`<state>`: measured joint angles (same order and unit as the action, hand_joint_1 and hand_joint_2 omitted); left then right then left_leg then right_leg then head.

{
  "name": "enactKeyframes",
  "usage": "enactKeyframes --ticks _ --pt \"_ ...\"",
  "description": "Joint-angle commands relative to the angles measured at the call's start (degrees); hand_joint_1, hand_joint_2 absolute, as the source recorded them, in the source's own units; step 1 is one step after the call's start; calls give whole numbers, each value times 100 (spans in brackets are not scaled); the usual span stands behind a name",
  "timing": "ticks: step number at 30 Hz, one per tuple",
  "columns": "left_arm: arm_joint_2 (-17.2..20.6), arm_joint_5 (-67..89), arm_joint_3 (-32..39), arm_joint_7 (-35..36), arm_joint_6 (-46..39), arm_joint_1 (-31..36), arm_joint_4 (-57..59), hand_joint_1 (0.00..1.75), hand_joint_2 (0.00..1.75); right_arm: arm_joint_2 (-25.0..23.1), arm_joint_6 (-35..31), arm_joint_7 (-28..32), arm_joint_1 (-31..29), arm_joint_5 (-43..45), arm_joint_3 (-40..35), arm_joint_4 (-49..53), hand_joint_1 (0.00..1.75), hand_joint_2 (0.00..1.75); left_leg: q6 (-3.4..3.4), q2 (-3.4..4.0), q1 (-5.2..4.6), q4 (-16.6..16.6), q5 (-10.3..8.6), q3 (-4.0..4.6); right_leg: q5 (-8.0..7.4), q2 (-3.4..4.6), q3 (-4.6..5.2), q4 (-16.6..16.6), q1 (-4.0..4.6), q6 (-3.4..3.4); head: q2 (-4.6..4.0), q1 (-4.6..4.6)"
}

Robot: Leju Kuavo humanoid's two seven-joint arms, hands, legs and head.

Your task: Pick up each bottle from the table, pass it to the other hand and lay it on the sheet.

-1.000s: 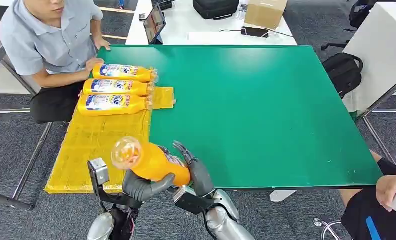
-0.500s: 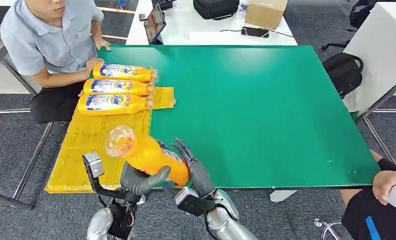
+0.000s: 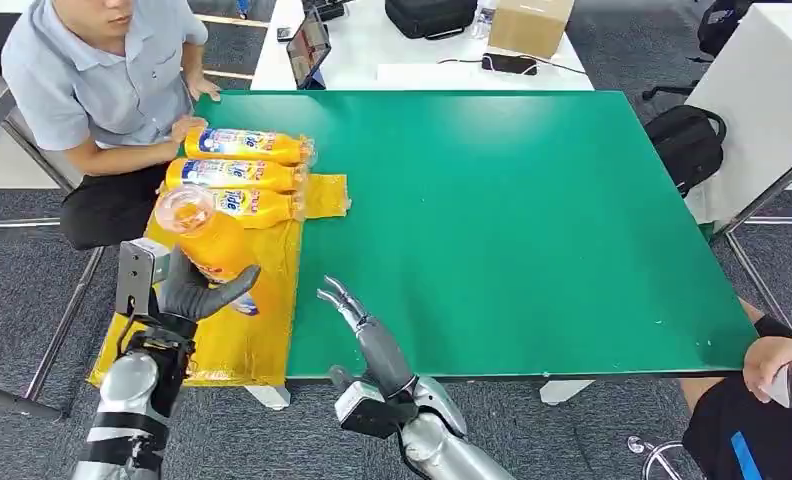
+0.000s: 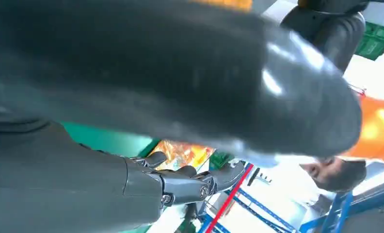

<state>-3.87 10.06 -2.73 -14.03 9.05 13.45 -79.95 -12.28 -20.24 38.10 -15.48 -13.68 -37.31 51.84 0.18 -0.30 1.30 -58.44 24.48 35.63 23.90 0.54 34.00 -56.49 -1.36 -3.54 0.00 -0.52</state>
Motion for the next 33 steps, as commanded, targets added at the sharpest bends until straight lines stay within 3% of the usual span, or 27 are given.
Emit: enactKeyframes --ticks 1,4,9,18,19,21,22,26,29,33 --pt "1072 1984 -526 232 -528 1114 1297 175 175 245 -20 190 -281 113 -357 -109 0 0 -7 -12 2 3 2 -17 6 -19 -23 2 7 18 0 -2" --pt "1253 2734 -815 244 -561 1712 2069 175 175 257 20 190 -288 132 -369 -85 0 0 -6 -17 4 1 -2 -13 6 -27 -17 -1 9 23 0 -2" --pt "1554 4685 -1950 490 -729 2796 3303 175 175 224 124 190 -290 137 -400 -93 0 0 -2 -32 8 -3 -8 -7 6 -39 -15 -4 12 22 0 -2" --pt "1554 4685 -1950 490 -729 2796 3303 175 175 224 124 190 -290 137 -400 -93 0 0 -3 -3 5 0 -4 -15 -3 -8 -14 -6 8 32 0 0" --pt "1554 4685 -1950 490 -729 2796 3303 141 175 224 124 190 -290 137 -400 -93 0 0 -2 -4 4 1 -7 -9 -6 -9 -8 -5 7 29 0 0" --pt "1791 4944 -2419 200 -207 3359 3845 162 175 209 192 190 -303 152 -432 -129 0 0 -1 -1 7 -4 -7 -4 -7 -6 -2 -8 10 30 0 0" --pt "1775 5037 -2570 134 -160 3570 4062 175 175 214 190 190 -303 161 -449 -128 0 0 -3 -2 8 -5 -6 -8 -5 -9 -7 -9 12 34 0 2" --pt "1408 5325 -3449 -367 615 4687 5136 175 175 179 292 190 -374 247 -573 -165 0 0 -3 -43 18 -24 -14 24 -1 -50 10 -23 22 34 0 0" --pt "1112 5077 -3588 -535 1133 4777 5627 175 175 128 394 190 -419 308 -663 -241 0 0 -4 -28 8 -6 -22 14 -7 -32 7 -11 11 28 0 0" --pt "1055 4891 -3744 -769 1535 4747 5899 175 175 98 467 190 -454 361 -770 -298 0 0 -3 -7 3 2 -16 -3 -10 -9 -4 -5 6 26 0 0"
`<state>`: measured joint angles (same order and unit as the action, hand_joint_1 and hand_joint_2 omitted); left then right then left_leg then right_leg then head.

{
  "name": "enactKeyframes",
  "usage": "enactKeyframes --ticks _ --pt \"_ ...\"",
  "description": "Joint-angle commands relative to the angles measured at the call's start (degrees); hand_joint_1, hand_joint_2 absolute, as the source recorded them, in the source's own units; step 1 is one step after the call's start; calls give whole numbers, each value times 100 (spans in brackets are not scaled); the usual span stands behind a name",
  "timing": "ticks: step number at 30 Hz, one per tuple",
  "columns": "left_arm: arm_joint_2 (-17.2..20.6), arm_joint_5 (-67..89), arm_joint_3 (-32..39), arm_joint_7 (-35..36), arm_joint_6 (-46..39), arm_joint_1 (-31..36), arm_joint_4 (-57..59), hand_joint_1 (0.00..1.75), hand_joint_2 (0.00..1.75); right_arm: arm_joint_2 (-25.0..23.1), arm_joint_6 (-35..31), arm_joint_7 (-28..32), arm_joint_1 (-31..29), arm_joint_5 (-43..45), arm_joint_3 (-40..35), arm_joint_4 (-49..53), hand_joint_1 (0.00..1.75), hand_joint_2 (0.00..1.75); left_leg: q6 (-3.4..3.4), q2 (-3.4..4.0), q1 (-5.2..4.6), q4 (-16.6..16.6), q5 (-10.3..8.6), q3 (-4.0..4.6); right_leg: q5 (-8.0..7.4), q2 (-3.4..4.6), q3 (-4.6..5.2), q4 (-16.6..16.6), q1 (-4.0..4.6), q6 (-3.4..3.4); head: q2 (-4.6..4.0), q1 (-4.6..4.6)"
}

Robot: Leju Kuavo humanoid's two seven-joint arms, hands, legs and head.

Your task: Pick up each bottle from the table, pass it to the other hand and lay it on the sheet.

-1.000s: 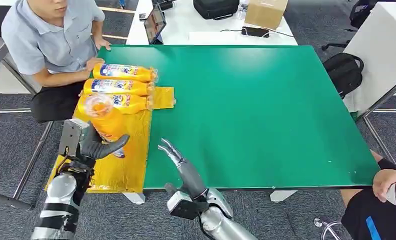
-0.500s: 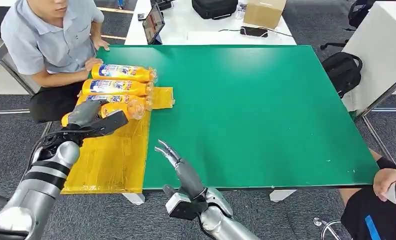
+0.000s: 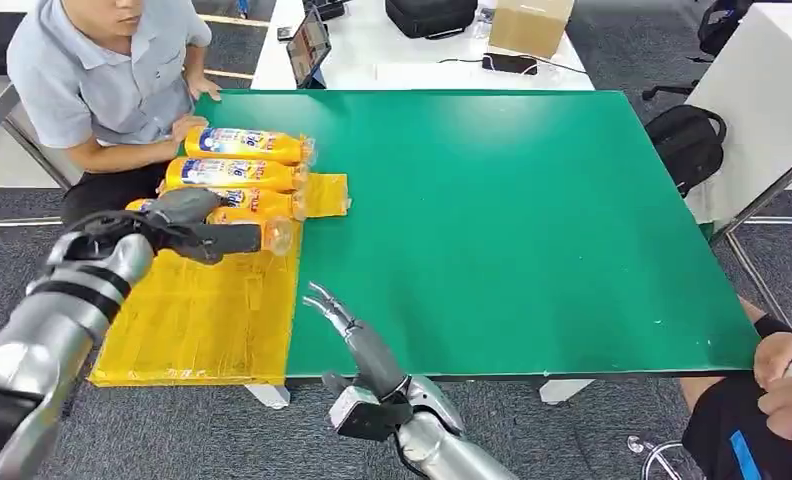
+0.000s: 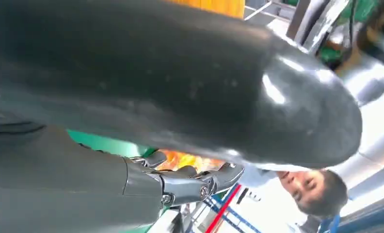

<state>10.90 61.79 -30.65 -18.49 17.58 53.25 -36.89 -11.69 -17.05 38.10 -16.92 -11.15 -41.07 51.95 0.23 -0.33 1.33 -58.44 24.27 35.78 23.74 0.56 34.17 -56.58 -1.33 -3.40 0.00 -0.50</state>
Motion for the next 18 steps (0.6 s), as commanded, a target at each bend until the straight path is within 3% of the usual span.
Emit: enactKeyframes --ticks 1,7,11,12,16,17,18 --pt "-422 -281 -952 -323 682 767 1592 175 175 39 148 190 -309 108 -394 -309 0 0 -10 -4 0 5 8 -27 10 -13 -31 7 5 17 0 -2" --pt "-559 -438 -1228 -313 641 509 1775 175 175 40 226 190 -318 255 -502 -23 0 0 -6 0 -2 2 4 -12 5 -7 -8 1 2 10 0 -2" --pt "-505 -803 -1165 -125 791 405 1898 175 175 -13 649 190 -236 432 -253 410 0 0 -7 6 0 0 4 -7 3 -1 -3 -1 4 10 0 -2" --pt "-500 -872 -1138 -71 812 367 1931 159 175 -45 746 190 -246 430 -237 397 0 0 -10 8 1 -1 8 -16 6 -1 -13 0 6 14 0 -4" --pt "-500 -908 -1113 -43 799 335 1942 157 175 -60 765 190 -248 421 -231 380 0 0 -5 7 2 3 4 -9 2 1 -5 2 5 10 0 -7" --pt "-515 -937 -1098 -15 764 278 1947 138 175 -67 767 190 -242 406 -236 385 0 0 -8 6 1 5 6 -19 6 -3 -16 3 6 15 0 -2" --pt "-523 -986 -1071 25 768 255 1959 80 175 -63 778 190 -234 397 -236 396 0 0 -6 5 -2 4 4 -12 4 -2 -8 0 1 11 0 -4"
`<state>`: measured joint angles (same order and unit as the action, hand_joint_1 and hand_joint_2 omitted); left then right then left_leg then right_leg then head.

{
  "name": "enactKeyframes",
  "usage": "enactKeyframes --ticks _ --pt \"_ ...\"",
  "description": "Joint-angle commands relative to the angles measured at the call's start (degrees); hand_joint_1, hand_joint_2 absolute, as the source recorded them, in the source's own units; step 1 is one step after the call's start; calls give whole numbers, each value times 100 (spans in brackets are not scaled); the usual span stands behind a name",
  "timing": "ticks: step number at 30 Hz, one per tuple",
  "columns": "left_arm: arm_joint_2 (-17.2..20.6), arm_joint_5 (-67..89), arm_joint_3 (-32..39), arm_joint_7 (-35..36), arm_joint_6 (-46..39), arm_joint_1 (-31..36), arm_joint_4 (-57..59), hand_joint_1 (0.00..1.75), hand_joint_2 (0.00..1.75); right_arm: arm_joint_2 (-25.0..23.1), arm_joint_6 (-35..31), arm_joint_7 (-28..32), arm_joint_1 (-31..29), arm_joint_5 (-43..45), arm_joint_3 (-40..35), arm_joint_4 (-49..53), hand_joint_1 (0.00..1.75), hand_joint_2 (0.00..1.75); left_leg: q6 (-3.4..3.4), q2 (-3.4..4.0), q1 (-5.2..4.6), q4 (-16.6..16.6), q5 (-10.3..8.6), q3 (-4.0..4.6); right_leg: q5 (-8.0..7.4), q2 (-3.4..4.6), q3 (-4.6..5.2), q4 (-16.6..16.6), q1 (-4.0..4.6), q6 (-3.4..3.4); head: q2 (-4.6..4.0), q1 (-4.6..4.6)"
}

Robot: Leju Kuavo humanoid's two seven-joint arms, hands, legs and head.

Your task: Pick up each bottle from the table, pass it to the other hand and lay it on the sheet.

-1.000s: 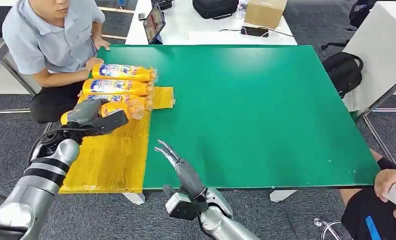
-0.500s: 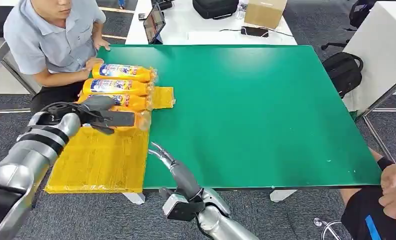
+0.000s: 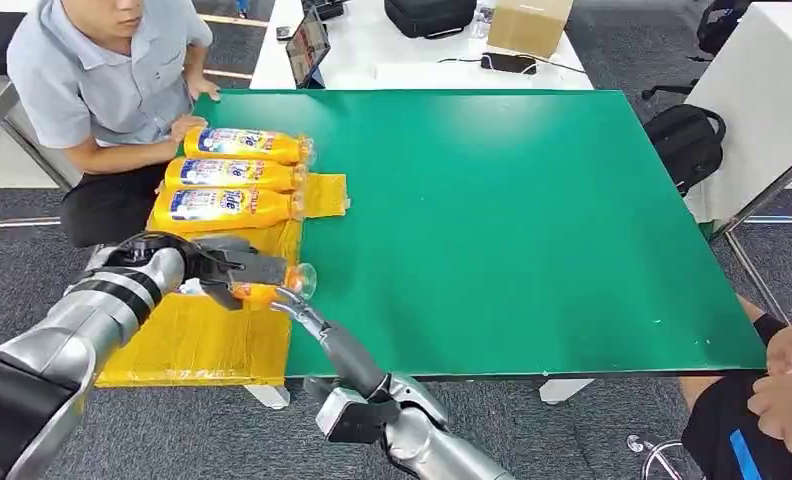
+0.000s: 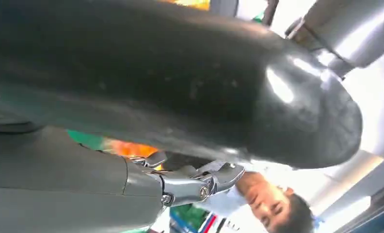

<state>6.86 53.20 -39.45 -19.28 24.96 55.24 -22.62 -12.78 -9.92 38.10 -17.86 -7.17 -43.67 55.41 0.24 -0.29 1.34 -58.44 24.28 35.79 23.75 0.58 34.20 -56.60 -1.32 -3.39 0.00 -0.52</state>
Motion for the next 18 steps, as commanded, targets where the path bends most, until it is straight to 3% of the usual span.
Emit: enactKeyframes --ticks 1,2,5,14,15,18 --pt "-133 -199 -148 162 66 2 561 58 175 34 96 190 -143 -6 29 20 0 0 -9 4 -1 6 7 -27 6 -4 -27 6 3 16 0 -2" --pt "-145 -247 -120 237 105 -43 596 56 175 19 127 190 -147 -6 33 -19 0 0 -6 5 -3 6 3 -18 3 0 -17 4 0 11 0 -2" --pt "-171 -352 -62 291 69 -175 609 23 175 18 112 190 -151 -36 27 -76 0 0 -9 10 -3 12 5 -33 3 3 -29 10 2 15 0 2" --pt "-171 -352 -62 291 69 -175 609 23 175 18 112 190 -151 -36 27 -76 0 0 -11 5 -1 6 5 -29 3 -3 -30 6 4 15 0 0" --pt "-156 -449 -3 282 136 -188 608 5 175 25 130 190 -159 -26 31 -81 0 0 -8 1 -2 5 2 -21 2 -6 -23 4 2 12 0 0" --pt "-139 -660 97 181 196 -292 560 0 175 33 131 190 -178 -28 19 -94 0 0 -7 2 -4 8 1 -20 1 -4 -20 4 -2 10 0 0"
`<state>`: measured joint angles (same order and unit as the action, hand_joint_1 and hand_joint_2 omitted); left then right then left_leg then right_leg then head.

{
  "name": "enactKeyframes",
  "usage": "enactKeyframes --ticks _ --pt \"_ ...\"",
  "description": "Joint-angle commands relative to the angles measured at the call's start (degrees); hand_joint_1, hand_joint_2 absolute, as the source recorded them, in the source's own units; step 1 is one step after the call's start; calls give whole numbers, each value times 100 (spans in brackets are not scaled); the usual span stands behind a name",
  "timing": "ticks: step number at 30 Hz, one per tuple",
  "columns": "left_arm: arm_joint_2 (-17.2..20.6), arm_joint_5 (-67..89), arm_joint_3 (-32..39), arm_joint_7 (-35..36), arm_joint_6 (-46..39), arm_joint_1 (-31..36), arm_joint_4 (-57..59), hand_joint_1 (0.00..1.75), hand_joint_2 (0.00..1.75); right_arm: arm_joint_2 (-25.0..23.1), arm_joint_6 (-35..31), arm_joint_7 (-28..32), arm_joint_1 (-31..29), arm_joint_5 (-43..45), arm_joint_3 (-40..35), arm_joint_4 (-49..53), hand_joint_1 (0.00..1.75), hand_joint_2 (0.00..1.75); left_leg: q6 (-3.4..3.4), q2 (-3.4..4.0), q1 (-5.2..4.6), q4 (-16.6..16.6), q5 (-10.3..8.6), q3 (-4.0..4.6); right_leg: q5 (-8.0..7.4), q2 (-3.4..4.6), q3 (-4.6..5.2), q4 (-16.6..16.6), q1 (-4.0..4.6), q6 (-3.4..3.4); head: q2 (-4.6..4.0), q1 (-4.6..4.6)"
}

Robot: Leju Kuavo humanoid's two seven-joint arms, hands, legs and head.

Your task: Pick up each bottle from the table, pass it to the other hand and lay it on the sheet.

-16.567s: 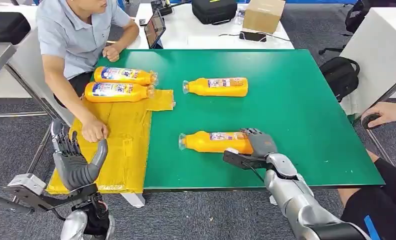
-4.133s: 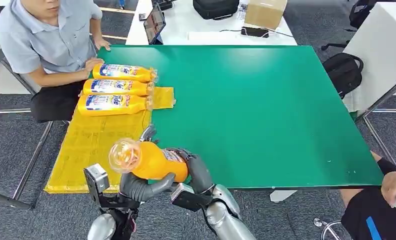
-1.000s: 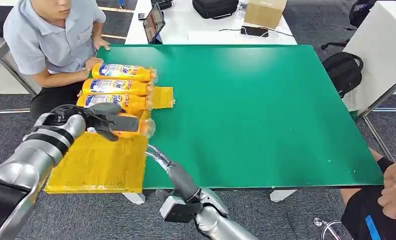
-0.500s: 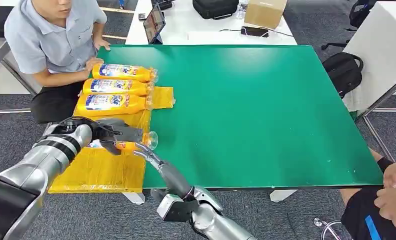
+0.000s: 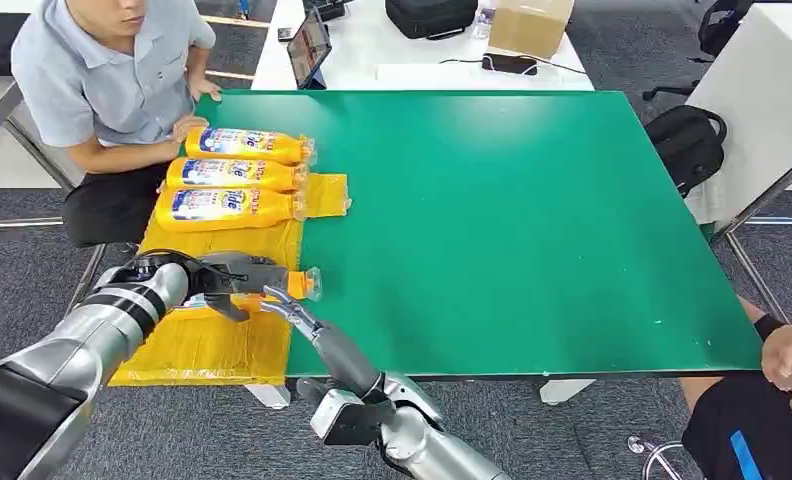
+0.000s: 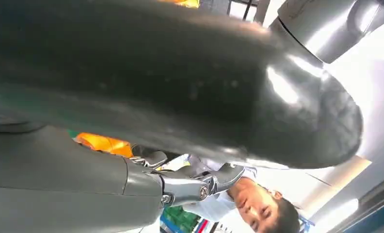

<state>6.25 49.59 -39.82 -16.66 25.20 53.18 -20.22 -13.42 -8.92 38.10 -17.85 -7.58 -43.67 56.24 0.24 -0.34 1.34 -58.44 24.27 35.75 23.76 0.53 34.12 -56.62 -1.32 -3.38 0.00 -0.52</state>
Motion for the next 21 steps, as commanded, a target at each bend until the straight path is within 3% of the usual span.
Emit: enactKeyframes --ticks 1,7,10,13,21 --pt "-60 -422 210 -194 222 -110 293 0 175 100 46 190 -186 10 6 -186 0 0 -9 8 -3 10 3 -23 1 2 -20 8 1 14 0 0" --pt "299 -1217 546 -930 627 -253 -252 0 175 165 59 190 -163 42 -60 -110 0 0 -9 19 -2 11 7 -36 1 12 -31 10 3 16 0 0" --pt "452 -1519 668 -1189 267 -556 -891 0 175 185 -16 190 -145 34 -34 -72 0 0 -7 12 1 3 4 -18 0 7 -16 3 4 10 0 -2" --pt "506 -2043 892 -1015 -426 -1276 -2101 0 175 258 -83 190 -61 7 41 70 0 0 -7 9 -5 9 2 -19 1 4 -14 4 -2 8 0 0" --pt "506 -2043 892 -1015 -426 -1276 -2101 0 175 258 -83 190 -61 7 41 70 0 0 -8 7 2 2 5 -16 4 0 -13 4 6 14 0 0"
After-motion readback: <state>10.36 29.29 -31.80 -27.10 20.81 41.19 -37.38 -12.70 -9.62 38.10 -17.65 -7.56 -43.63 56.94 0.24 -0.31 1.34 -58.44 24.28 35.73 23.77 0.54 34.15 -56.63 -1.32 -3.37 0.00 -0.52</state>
